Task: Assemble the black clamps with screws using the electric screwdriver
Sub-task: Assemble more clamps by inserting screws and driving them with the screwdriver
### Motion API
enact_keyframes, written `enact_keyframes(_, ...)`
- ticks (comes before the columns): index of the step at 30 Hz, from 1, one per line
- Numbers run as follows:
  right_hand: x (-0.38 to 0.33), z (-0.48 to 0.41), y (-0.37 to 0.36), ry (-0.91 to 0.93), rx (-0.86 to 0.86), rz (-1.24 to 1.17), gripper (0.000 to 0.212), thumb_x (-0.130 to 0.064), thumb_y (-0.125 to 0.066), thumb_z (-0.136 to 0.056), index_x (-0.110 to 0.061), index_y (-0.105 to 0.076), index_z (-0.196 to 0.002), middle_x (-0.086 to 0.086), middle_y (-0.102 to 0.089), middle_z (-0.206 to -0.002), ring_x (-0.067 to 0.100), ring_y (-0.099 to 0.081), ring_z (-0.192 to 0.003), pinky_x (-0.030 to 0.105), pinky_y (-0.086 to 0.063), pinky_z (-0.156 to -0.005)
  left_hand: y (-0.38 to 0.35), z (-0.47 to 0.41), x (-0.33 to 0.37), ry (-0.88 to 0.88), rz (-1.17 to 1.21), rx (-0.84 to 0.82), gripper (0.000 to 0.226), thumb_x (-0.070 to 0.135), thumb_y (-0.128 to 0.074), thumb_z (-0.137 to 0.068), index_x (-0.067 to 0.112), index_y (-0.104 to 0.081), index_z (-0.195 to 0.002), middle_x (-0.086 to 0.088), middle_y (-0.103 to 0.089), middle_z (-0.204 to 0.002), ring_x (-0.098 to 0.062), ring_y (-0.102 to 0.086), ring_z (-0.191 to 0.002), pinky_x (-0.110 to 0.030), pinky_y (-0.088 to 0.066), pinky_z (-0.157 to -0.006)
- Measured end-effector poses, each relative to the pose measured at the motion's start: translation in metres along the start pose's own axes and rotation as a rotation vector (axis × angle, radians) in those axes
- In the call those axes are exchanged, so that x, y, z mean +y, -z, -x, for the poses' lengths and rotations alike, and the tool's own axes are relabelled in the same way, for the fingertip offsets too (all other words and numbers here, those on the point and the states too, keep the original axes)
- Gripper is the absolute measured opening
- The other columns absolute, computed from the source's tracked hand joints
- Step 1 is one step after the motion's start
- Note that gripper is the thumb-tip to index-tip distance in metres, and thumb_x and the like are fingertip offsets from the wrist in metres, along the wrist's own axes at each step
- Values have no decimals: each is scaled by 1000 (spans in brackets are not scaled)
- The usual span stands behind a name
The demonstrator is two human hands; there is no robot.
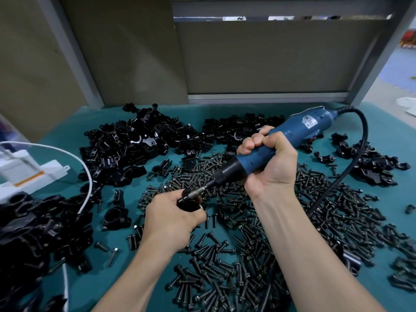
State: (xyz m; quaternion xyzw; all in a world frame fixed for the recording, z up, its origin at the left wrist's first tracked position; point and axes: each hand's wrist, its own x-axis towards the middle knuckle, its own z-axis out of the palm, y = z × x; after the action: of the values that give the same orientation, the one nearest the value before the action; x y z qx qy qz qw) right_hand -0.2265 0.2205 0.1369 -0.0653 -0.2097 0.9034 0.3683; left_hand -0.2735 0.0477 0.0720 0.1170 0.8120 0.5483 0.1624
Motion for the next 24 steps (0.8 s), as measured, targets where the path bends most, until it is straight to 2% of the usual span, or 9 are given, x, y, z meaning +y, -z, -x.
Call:
enact_keyframes(6, -21, -3, 3, -111, -238, 38, 35, 3, -51, -67, -8, -64, -97, 2, -49, -65, 18, -49, -59, 28, -46, -61, 2, -5, 3, 15, 1, -98, 26, 6, -87, -71, 29, -76, -72, 6, -63, -56, -13, -50, -48, -28, -40, -49)
enact_keyframes(8, -34, -5, 7, -145, -256, 0, 37, 0, -54, -65, -8, -65, -100, 0, -50, -65, 15, -48, -58, 27, -45, -61, 8, -6, 5, 8, -35, -154, 23, 5, -86, -70, 26, -77, -72, 4, -66, -59, -15, -53, -53, -32, -42, -52)
enact_keyframes(11, -50, -12, 12, -214, 21, -131, 26, 2, -57, -75, -4, -59, -101, 1, -53, -72, 14, -53, -58, 25, -51, -60, 18, -8, 5, -44, -65, -11, 27, 15, -88, -71, 39, -79, -80, 8, -76, -70, -8, -63, -56, -29, -51, -52)
enact_keyframes(13, -54, -18, 16, -218, 231, -120, 25, 3, -61, -84, -7, -53, -106, 9, -57, -85, 20, -61, -62, 32, -58, -65, 19, -8, 5, -61, -30, 96, 25, 26, -89, -74, 45, -77, -84, 14, -76, -76, -6, -66, -62, -26, -52, -56)
enact_keyframes(15, -52, -22, 21, -230, 367, 15, 29, 2, -59, -91, -9, -49, -116, 19, -58, -107, 31, -68, -83, 46, -62, -78, 14, -8, 5, -49, 100, 75, 16, 29, -86, -81, 41, -77, -86, 14, -76, -83, -9, -68, -75, -31, -52, -70)
enact_keyframes(17, -48, -23, 25, -281, 424, 173, 35, 7, -53, -92, -7, -46, -123, 27, -52, -124, 40, -65, -105, 55, -58, -83, 10, -6, 6, -27, 243, -9, 11, 22, -79, -90, 33, -78, -92, 15, -76, -85, -2, -66, -74, -33, -49, -75)
enact_keyframes(20, -39, -22, 32, -293, 480, 492, 34, 7, -62, -92, -4, -49, -121, 24, -59, -122, 36, -67, -103, 50, -59, -75, 13, -7, 4, -63, 286, -70, 10, 17, -72, -97, 24, -76, -103, 12, -76, -84, 1, -62, -67, -27, -48, -70)
enact_keyframes(22, -31, -19, 41, -216, 492, 838, 29, -12, -76, -91, -9, -55, -112, 16, -67, -114, 30, -70, -98, 45, -61, -77, 14, -8, 4, -105, 306, -89, 9, 22, -72, -96, 18, -75, -104, 5, -76, -82, -7, -63, -66, -24, -52, -61)
enact_keyframes(24, -28, -13, 48, -93, 522, 1165, 44, -38, -79, -87, -15, -57, -116, 6, -70, -103, 24, -70, -90, 43, -59, -78, 13, -6, 6, -140, 370, -100, 9, 22, -70, -98, 15, -74, -102, -2, -79, -90, -12, -65, -65, -21, -54, -58)
